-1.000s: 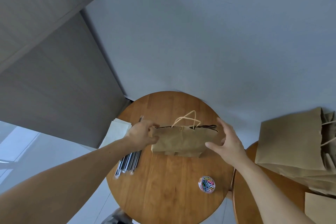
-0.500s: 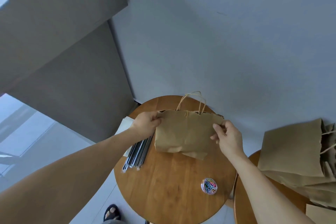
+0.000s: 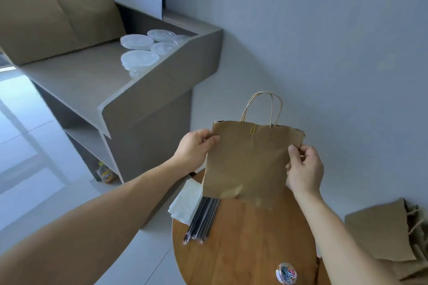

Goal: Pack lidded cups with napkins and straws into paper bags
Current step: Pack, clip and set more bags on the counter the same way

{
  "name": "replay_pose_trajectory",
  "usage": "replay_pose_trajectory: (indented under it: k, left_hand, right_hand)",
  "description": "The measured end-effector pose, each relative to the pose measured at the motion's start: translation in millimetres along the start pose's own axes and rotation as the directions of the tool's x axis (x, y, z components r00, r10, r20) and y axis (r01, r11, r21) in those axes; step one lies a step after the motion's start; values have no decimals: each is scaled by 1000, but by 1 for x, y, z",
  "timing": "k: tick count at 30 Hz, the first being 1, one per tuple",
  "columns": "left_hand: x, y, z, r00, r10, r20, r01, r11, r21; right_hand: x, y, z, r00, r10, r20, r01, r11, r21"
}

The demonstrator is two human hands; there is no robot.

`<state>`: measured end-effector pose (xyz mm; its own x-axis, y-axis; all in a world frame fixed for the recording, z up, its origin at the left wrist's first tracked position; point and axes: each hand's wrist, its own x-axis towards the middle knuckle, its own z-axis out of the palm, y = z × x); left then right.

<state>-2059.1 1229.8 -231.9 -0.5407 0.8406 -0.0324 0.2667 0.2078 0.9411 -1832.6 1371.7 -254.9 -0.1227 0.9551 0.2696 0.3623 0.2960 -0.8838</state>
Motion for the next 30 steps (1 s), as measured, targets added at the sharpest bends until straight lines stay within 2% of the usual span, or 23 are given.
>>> replay_pose_trajectory:
  k: [5,14,18,26,30]
  left_hand:
    - [-34,37,-72,981,129,-147,-141,987,-75]
    - [-77,81,-184,881,275,-385,-289,957,23]
    - [-83,99,-233,813,319,-487,-339,939,49]
    - [-56,132,-318,630,376,-679,-399,908,132]
    - [-24,132,-355,580,367,-727,-379,912,158]
  right_hand:
    - [-16,-89,16,989,-136,-58,138,990,29]
    - [-51,-219,62,971,-205,-122,226,956,187]
    - [-55,-268,88,968,-229,-99,249,922,295]
    - [-26,-363,150,938,-347,10,308,843,440]
    - [5,-394,194,915,-400,58,331,824,460]
